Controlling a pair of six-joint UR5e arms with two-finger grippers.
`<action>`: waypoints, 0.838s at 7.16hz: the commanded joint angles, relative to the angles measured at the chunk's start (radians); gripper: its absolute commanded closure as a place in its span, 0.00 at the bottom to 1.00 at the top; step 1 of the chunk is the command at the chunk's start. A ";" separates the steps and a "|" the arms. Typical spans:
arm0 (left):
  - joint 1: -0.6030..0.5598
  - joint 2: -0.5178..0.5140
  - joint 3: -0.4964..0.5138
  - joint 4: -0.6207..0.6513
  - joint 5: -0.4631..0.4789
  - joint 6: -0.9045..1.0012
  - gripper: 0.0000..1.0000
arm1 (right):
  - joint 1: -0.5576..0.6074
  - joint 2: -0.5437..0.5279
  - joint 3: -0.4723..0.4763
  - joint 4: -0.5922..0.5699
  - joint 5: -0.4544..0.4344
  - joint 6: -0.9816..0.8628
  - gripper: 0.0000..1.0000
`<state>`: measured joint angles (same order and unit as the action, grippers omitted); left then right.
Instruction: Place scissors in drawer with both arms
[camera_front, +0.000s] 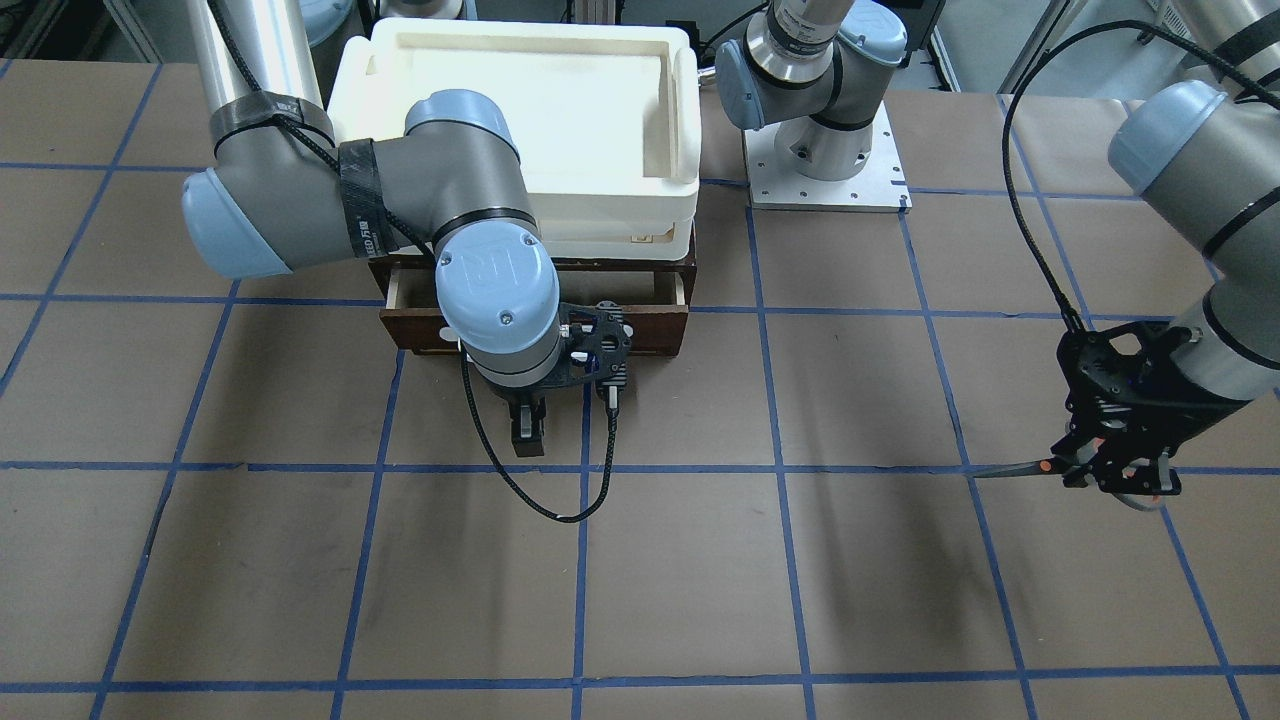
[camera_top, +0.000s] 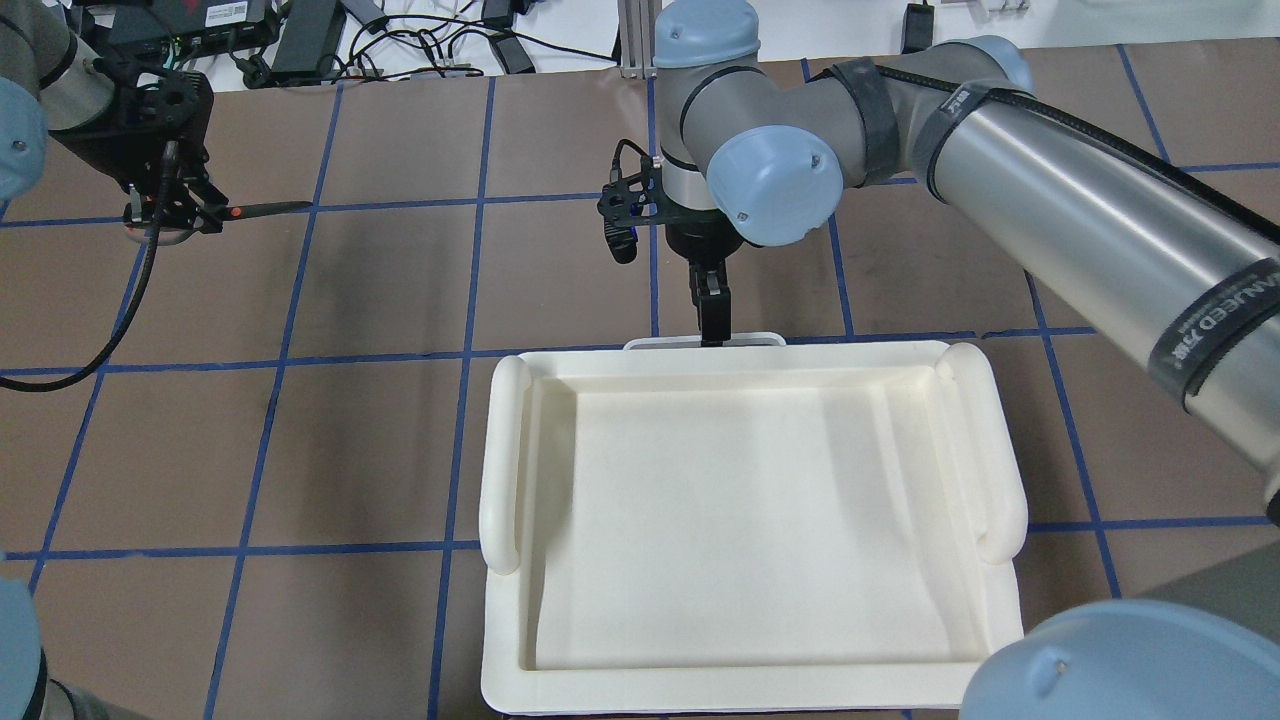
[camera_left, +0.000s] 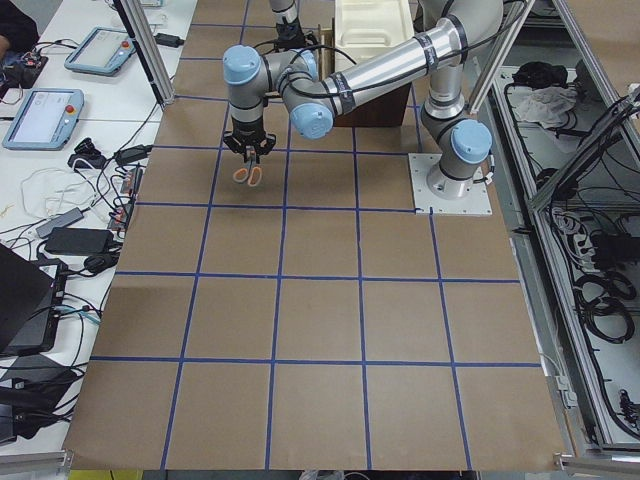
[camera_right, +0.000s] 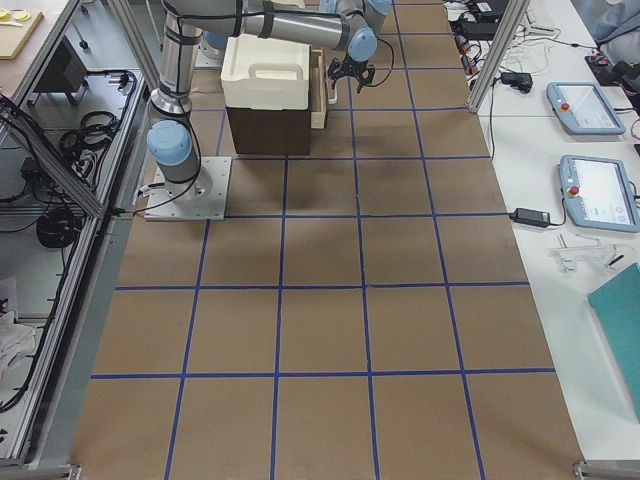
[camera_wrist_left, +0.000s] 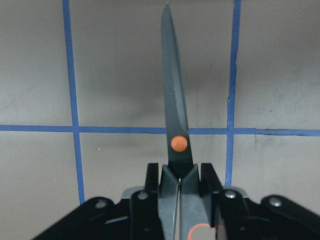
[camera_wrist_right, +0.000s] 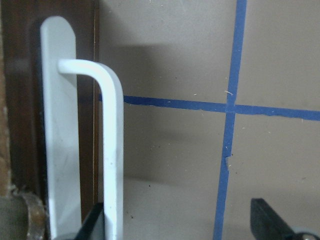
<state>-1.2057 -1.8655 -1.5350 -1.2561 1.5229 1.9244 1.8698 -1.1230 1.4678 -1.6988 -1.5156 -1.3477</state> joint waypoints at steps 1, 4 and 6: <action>0.000 -0.004 -0.001 0.000 0.000 0.001 1.00 | 0.000 0.018 -0.011 -0.031 0.000 -0.005 0.00; 0.000 -0.004 -0.001 -0.005 0.014 0.001 1.00 | -0.004 0.038 -0.023 -0.073 0.000 -0.008 0.00; 0.000 -0.003 -0.001 -0.005 0.014 0.001 1.00 | -0.006 0.049 -0.044 -0.073 0.000 -0.010 0.00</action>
<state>-1.2057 -1.8686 -1.5355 -1.2609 1.5359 1.9252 1.8647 -1.0804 1.4343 -1.7702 -1.5148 -1.3570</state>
